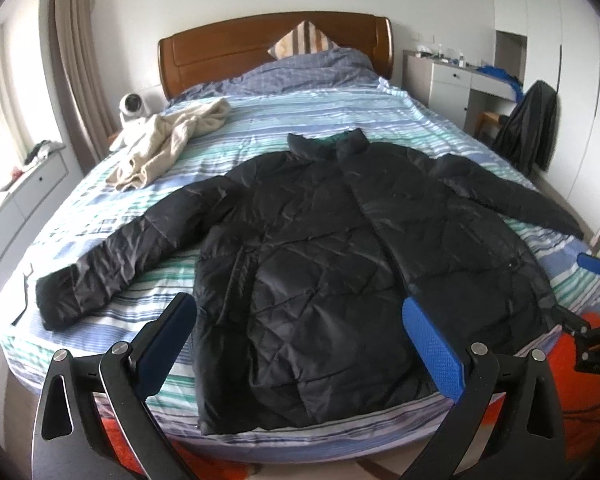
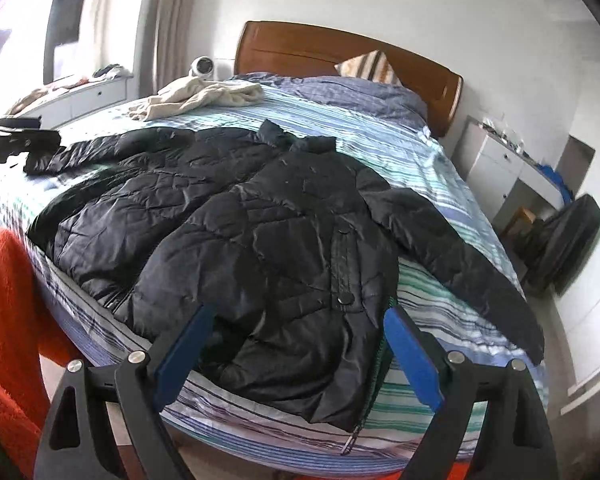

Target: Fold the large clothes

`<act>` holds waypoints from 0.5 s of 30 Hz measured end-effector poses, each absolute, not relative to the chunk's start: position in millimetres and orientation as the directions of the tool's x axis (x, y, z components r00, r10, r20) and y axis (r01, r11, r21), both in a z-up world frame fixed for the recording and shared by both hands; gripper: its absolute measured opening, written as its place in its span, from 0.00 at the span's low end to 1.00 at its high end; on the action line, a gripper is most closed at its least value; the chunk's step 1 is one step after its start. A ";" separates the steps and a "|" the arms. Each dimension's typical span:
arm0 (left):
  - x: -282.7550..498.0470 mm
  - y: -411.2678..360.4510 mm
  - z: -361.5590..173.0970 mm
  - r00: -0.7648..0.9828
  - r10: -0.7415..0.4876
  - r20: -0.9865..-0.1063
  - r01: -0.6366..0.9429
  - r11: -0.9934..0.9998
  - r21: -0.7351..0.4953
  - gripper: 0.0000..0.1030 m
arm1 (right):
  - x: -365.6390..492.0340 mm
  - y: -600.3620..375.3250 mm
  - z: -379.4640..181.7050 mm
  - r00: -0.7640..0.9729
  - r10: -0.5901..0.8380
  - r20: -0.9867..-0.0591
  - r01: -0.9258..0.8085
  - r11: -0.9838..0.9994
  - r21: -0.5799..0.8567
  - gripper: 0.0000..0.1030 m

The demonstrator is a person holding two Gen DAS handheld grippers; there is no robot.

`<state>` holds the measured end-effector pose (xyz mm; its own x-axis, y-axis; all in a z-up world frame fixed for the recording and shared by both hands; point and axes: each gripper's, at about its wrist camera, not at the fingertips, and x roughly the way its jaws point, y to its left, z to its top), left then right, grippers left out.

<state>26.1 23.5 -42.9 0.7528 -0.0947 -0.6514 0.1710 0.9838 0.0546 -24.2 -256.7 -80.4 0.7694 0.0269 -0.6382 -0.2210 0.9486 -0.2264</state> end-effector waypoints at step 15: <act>27.1 13.8 -48.2 0.750 -0.067 -0.658 0.178 0.979 0.103 1.00 | -20.3 -257.8 -78.5 0.760 0.055 -0.647 -0.228 0.956 -0.187 0.88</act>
